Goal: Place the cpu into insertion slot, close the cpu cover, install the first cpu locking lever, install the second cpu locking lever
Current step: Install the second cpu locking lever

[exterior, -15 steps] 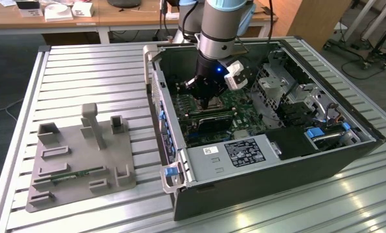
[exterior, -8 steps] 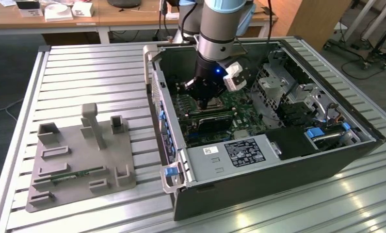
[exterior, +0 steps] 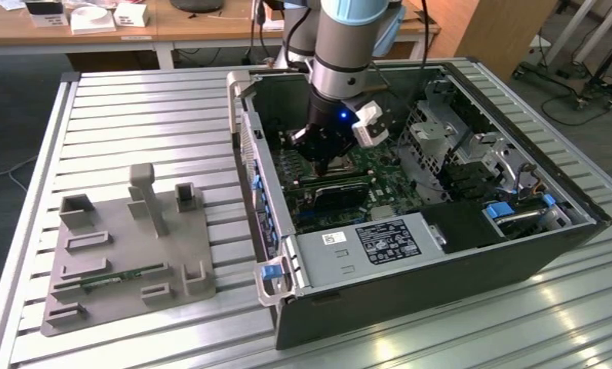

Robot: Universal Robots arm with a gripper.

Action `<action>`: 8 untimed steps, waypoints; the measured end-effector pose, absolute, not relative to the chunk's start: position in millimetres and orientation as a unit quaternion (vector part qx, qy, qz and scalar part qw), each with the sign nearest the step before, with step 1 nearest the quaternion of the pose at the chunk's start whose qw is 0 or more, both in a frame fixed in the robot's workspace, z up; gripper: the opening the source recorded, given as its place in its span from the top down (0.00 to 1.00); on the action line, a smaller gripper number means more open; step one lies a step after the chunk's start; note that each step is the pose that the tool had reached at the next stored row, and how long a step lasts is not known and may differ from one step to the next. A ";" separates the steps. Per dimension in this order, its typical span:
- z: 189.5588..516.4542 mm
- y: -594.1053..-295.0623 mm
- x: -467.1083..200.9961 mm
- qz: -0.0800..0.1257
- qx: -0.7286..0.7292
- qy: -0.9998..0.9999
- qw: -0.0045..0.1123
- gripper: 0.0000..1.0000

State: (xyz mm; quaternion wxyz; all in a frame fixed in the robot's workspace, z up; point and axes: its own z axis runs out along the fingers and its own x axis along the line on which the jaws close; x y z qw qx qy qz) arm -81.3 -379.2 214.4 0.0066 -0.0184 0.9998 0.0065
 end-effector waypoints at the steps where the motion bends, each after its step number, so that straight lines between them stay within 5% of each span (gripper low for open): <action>1: 213.4 -379.2 -81.4 0.007 -0.022 1.000 0.006 0.89; 8: 210.6 -378.7 -81.8 0.007 -0.030 1.000 0.006 0.89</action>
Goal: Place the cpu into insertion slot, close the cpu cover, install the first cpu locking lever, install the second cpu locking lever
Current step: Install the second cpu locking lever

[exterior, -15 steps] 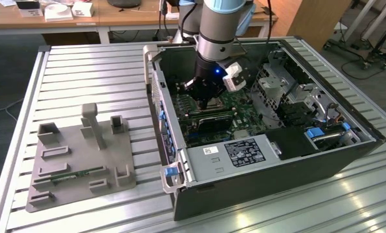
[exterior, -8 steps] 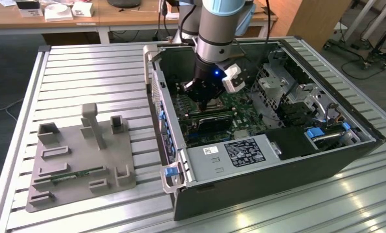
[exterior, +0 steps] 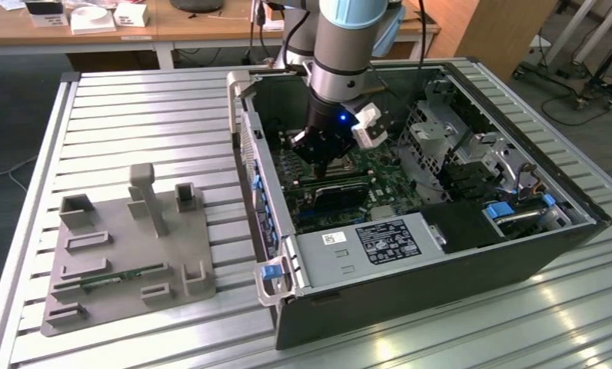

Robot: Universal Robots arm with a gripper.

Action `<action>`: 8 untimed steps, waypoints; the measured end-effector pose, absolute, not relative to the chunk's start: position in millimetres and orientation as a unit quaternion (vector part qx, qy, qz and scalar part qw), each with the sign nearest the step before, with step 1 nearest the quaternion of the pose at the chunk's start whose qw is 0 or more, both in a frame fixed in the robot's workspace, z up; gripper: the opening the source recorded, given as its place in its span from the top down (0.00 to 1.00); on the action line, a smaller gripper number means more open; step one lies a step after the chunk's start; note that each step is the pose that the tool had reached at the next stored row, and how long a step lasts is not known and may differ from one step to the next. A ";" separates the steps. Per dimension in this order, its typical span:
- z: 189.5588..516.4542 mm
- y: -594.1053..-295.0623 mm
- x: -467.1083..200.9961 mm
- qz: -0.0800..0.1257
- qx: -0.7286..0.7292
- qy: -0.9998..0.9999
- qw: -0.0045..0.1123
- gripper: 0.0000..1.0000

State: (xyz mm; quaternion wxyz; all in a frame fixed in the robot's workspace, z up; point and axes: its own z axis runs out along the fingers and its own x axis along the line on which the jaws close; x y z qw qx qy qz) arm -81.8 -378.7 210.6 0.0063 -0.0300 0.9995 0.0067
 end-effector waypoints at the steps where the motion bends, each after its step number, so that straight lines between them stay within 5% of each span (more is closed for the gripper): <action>1: 210.4 -378.6 -81.8 0.007 -0.030 1.000 0.006 0.89; 8: 209.8 -377.9 -82.0 0.007 -0.030 1.000 0.005 0.89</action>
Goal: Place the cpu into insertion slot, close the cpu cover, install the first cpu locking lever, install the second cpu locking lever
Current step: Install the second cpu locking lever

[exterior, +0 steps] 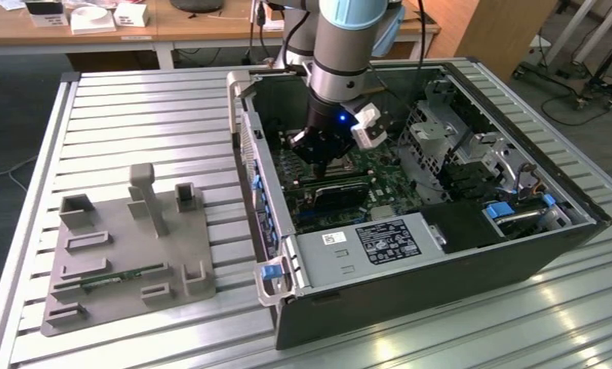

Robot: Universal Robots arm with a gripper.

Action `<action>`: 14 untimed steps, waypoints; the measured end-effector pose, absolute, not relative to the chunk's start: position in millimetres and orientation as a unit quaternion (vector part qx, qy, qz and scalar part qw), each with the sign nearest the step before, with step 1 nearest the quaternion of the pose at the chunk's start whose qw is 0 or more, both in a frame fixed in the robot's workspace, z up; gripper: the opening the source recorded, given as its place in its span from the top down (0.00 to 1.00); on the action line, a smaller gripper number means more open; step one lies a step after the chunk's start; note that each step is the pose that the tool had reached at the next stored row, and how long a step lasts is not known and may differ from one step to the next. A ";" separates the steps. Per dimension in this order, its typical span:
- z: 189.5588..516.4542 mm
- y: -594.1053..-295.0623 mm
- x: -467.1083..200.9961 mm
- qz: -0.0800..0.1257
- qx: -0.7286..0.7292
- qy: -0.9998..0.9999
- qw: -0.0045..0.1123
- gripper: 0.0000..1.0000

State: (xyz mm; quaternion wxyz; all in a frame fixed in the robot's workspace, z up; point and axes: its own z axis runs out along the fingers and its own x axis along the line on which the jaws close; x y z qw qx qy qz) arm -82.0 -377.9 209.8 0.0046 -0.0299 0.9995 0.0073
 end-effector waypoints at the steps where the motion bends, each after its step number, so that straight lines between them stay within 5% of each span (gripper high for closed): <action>1: 209.8 -377.8 -82.0 0.007 -0.030 1.000 0.004 0.89; 14: 208.4 -377.4 -82.2 0.008 -0.031 0.999 0.004 0.89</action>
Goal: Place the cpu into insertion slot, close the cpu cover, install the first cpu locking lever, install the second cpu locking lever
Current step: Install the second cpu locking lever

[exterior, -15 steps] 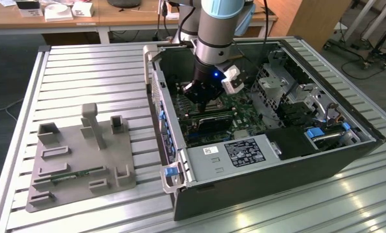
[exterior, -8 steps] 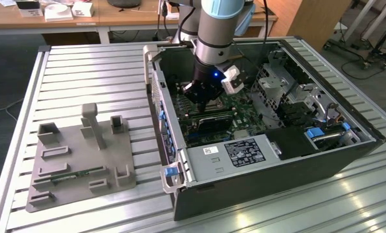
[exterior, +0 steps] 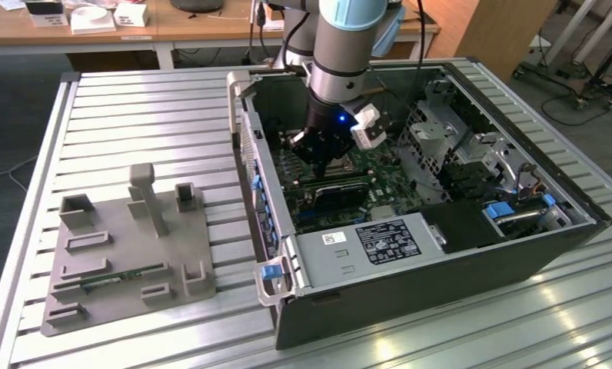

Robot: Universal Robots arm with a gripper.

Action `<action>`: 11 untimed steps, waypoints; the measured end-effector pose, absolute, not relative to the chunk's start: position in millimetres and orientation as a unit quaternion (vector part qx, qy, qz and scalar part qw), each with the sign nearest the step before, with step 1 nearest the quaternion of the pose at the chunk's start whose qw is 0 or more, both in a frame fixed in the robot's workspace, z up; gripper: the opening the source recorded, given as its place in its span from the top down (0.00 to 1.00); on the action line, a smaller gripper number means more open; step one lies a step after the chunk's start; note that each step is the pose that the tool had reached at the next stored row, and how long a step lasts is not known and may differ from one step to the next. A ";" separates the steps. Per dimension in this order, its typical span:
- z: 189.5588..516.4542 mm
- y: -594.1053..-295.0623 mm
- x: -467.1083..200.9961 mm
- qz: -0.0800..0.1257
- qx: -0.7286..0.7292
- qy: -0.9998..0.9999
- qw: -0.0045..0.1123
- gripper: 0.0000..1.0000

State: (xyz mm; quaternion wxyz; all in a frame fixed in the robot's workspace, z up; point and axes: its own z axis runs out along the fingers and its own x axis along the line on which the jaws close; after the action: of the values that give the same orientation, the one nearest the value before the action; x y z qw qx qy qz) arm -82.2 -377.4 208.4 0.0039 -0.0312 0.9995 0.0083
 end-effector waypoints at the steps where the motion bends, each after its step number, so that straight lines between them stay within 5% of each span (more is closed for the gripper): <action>1: 208.4 -377.4 -82.2 0.008 -0.031 0.999 0.004 0.89; 11: 207.3 -377.4 -82.2 0.019 -0.031 0.999 0.004 0.89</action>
State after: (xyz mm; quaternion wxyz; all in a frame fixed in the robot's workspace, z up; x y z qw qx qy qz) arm -82.2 -377.4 207.3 0.0043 -0.0311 0.9993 0.0188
